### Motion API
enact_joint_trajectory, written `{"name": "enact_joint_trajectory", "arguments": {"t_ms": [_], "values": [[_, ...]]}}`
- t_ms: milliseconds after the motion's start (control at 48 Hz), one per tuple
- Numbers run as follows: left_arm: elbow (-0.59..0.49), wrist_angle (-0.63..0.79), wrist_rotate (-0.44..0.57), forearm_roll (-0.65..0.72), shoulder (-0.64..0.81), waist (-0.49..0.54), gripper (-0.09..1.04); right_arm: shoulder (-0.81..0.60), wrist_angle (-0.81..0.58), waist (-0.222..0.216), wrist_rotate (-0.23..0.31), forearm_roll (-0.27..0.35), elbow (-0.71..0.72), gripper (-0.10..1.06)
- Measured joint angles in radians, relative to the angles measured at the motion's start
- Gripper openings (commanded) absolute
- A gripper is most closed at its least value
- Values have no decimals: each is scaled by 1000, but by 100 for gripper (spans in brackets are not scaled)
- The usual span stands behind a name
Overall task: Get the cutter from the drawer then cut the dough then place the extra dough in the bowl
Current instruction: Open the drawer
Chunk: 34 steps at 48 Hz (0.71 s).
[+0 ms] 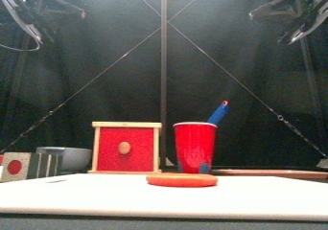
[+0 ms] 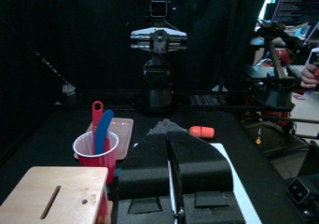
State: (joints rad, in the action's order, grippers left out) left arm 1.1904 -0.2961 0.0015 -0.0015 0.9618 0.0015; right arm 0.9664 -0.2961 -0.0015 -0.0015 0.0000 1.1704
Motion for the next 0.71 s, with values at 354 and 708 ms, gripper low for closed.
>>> {"name": "enact_joint_trajectory", "arguments": {"t_ms": [354,708], "values": [[2,-239,-11,-58,-137,-14,1,-244,-103,-78,-11,-51,-89,-5],[35,-469,-15,-235,-359,-60,13,-775,-305,-258,-3,-147,-382,-5]]}}
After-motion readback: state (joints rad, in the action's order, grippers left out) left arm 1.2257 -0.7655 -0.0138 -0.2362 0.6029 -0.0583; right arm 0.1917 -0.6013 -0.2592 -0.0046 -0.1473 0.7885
